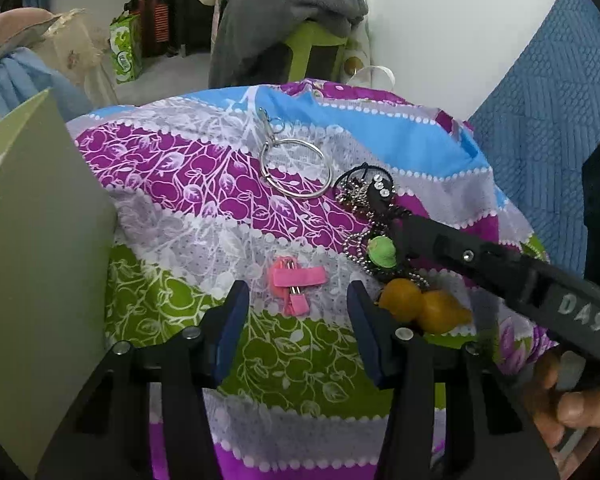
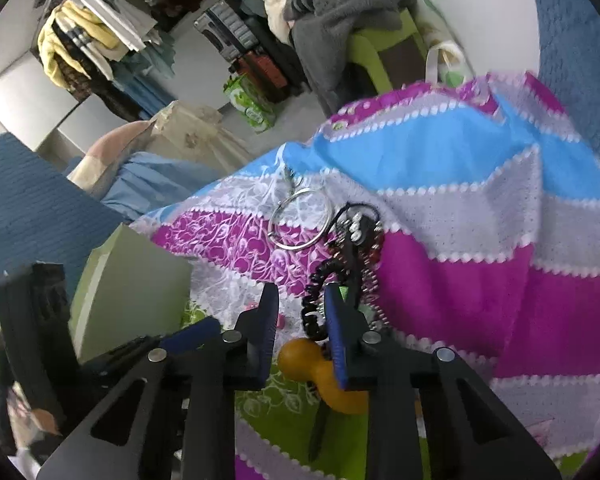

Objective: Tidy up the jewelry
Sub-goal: 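Grasp the pink hair clip with the left tool while the right tool grasps the black coiled hair tie, then carry the pink clip with the left tool while the right tool carries the hair tie over the box, then open the left tool to drop the clip while the right tool drops the hair tie into the box, then move both tools back from the box toward the remaining jewelry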

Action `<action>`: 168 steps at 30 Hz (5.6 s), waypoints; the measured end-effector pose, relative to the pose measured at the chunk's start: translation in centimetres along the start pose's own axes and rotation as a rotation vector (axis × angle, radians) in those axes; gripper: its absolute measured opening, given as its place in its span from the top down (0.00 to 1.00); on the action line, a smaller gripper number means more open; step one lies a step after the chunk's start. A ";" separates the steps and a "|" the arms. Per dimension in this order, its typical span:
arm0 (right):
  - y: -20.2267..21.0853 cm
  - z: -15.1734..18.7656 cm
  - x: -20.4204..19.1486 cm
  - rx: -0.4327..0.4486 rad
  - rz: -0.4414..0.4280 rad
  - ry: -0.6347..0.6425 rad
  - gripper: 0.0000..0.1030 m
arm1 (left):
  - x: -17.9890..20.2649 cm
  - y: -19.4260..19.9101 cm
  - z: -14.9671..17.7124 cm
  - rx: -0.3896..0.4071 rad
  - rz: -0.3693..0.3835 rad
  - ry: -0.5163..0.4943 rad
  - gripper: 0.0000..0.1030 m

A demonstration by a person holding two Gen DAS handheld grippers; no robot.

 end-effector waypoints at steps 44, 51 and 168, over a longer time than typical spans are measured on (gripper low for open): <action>3.7 4.3 -6.0 0.022 0.199 0.243 0.93 | -1.7 8.3 1.4 0.081 0.111 0.021 0.86; 4.4 6.7 -6.8 -0.003 0.263 0.248 0.93 | -2.3 11.1 2.8 0.064 0.115 0.026 0.86; 18.0 4.3 -13.6 0.205 0.380 0.234 0.60 | -4.7 31.9 -0.5 0.112 -0.084 0.068 0.22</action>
Point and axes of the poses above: each gripper's, at about its wrist camera, not at the fingertips, and y roughly against the way its jaws point, x to its right, z to its underside, the point moved 10 cm from there along -y, roughly the way its jaws point, and after that the axes turned 2 degrees about -x, right-handed, at the moved point
